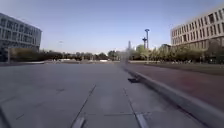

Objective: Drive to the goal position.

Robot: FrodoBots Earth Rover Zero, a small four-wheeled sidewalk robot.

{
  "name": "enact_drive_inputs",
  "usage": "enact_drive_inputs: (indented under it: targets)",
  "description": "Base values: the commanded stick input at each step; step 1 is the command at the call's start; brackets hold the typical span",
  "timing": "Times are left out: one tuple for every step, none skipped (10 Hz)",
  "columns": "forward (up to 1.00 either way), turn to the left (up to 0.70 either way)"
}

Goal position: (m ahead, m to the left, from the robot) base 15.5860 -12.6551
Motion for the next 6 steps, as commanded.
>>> enact_drive_inputs:
  targets:
    - [0.6,0.0]
    - [0.6,0.0]
    - [0.6,0.01]
    - [0.6,0.01]
    - [0.6,0.01]
    - [0.6,0.01]
